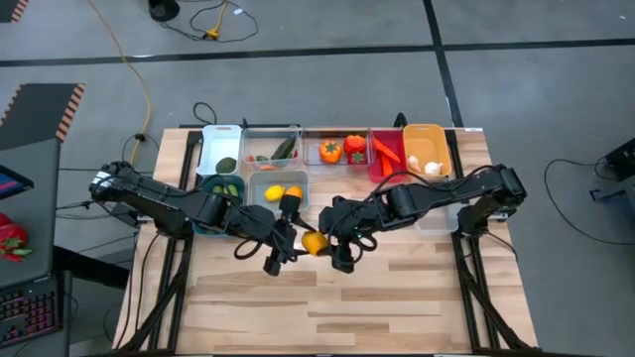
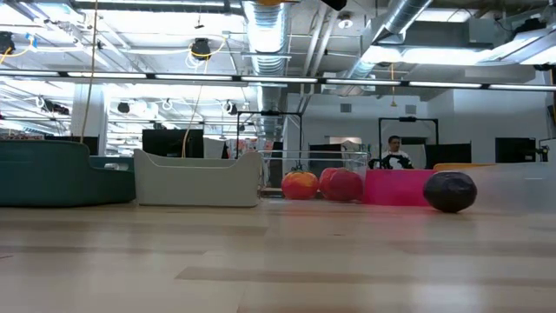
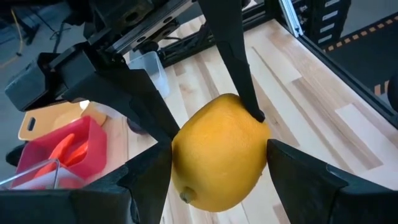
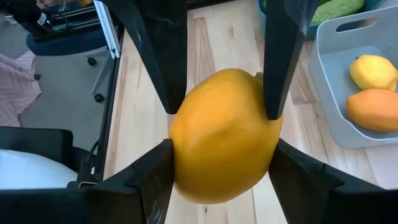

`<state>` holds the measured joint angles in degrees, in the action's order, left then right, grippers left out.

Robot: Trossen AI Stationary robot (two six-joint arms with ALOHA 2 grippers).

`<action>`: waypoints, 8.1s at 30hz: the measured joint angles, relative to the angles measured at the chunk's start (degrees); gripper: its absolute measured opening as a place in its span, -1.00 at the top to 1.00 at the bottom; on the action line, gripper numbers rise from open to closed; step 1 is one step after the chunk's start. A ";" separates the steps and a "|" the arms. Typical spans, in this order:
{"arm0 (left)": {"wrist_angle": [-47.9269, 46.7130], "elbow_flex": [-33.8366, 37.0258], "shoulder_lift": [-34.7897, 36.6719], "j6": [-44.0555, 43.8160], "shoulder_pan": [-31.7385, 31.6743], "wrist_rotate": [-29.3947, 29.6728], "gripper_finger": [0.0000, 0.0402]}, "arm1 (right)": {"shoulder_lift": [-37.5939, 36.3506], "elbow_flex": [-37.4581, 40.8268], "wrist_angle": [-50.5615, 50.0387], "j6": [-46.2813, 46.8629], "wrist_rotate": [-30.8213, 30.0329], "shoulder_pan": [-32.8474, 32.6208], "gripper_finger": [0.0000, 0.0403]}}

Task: Sort produce into baskets
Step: Put the lemon into the gray bin, then put the black plum into the bottom transparent bin

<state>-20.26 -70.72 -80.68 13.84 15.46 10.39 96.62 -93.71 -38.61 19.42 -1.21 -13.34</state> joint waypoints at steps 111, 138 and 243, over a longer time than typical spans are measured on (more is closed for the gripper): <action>-3.74 0.00 -0.02 -3.34 -4.05 1.41 0.18 | -3.59 -0.09 -19.92 -0.04 -0.31 5.01 -0.87; -25.74 0.00 0.00 -8.49 -25.86 6.82 -0.04 | -5.46 0.70 -36.18 -4.93 -4.98 17.32 -0.87; 13.49 67.19 80.32 -10.03 -17.33 -2.16 0.99 | -5.46 22.72 -30.95 -7.41 -7.10 21.75 -0.97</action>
<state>-6.77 -3.53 -0.36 3.81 -1.87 8.24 91.15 -70.99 -69.56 12.01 -8.31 8.41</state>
